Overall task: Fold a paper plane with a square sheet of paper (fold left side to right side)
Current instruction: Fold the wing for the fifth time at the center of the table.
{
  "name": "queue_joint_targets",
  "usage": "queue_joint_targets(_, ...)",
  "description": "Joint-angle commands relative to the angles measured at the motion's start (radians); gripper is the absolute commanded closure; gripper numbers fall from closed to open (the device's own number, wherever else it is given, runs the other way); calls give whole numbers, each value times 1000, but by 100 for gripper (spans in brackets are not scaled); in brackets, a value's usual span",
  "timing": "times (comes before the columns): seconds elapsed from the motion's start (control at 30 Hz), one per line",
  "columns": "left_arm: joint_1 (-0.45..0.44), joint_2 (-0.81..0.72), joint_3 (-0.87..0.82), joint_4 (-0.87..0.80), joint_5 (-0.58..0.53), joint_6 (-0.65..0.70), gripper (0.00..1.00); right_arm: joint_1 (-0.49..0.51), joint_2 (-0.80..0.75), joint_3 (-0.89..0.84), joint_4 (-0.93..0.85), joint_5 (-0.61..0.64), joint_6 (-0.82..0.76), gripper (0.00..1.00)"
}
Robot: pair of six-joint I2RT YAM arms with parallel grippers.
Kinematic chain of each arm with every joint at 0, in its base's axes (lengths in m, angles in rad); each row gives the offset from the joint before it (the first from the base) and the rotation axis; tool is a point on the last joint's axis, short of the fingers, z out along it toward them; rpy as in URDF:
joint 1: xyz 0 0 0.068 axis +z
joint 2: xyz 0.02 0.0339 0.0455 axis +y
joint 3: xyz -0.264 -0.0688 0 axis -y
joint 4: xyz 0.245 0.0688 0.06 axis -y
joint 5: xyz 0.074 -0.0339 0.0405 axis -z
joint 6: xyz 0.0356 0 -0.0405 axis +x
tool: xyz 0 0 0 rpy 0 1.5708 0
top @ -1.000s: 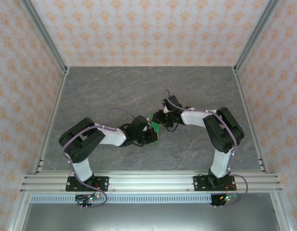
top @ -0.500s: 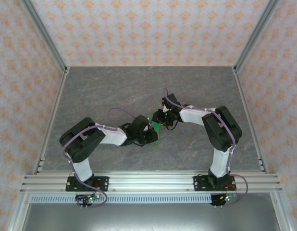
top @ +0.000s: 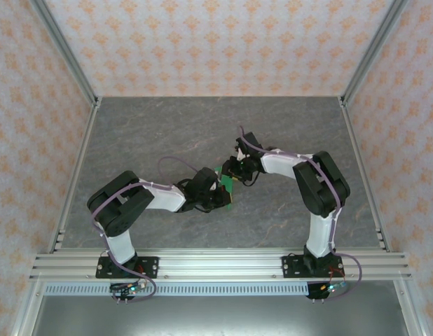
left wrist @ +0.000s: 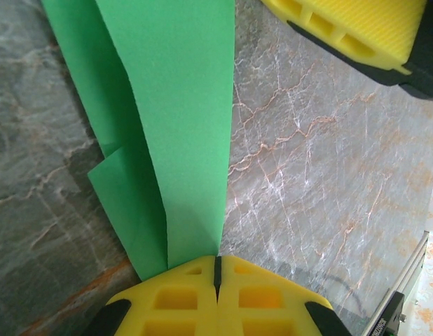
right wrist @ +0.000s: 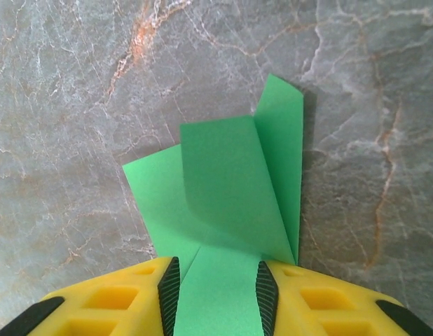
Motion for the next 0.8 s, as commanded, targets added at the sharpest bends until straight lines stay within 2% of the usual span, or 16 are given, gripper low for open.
queue_joint_targets(0.0,-20,71,-37,-203,-44,-8,100,-42,40,43,50,101,-32,61)
queue_joint_targets(0.77,-20,71,-37,-204,-44,-8,100,-105,124,160,17,92,-68,60)
